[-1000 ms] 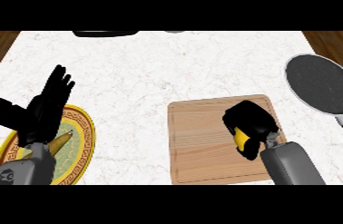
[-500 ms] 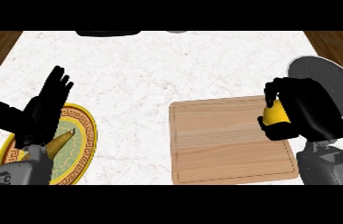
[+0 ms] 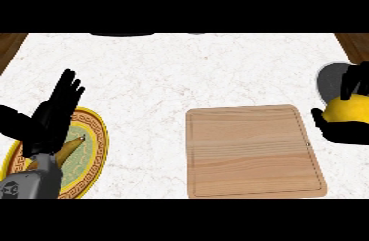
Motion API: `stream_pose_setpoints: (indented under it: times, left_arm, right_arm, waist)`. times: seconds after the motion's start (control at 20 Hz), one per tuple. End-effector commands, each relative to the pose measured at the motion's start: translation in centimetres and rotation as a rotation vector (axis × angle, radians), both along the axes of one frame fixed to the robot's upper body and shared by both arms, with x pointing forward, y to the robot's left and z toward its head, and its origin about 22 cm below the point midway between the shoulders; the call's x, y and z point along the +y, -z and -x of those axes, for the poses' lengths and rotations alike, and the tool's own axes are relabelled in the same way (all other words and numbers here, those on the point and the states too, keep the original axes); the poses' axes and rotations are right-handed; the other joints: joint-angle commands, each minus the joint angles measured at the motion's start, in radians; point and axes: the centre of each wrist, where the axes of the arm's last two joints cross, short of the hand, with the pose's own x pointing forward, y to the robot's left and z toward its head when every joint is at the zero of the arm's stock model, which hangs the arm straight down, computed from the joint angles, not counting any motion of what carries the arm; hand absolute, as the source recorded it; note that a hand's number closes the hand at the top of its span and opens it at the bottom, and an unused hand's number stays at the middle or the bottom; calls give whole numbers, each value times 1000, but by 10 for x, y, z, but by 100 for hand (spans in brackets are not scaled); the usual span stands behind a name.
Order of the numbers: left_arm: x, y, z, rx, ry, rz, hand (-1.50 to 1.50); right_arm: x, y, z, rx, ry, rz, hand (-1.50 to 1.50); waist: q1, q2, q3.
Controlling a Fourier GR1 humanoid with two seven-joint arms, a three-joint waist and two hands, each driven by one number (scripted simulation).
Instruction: Pick the lemon from the cutting board and place it in the pan
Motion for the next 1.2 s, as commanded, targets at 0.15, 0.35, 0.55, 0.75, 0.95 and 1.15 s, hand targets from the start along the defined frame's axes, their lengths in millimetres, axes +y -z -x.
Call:
stream_pose_setpoints:
  times: [0.15, 0.35, 0.55, 0.75, 0.95, 1.15]
  left_arm:
    - [-8, 15, -2, 6, 11, -13, 0]
    - [-1, -3, 1, 3, 6, -12, 0]
    - [-15, -10, -3, -11, 23, 15, 0]
    - [-5, -12, -20, -13, 22, 7, 0]
    - [-11, -7, -2, -4, 29, 7, 0]
    - [-3, -4, -5, -14, 44, 13, 0]
  right_arm:
    - [-70, -18, -28, -75, 128, -86, 150]
    - [-119, 9, -37, -94, 168, -144, 150]
    - [-169, 14, -45, -104, 196, -166, 150]
    - [-201, 35, -60, -97, 181, -189, 150]
    - [-223, 66, -68, -62, 134, -202, 150]
    - [-228, 89, -81, -33, 85, -219, 150]
  waist:
    - [8, 5, 1]
    - [11, 5, 1]
    - [14, 5, 2]
    - [15, 9, 2]
    - [27, 9, 2]
    - [40, 15, 3]
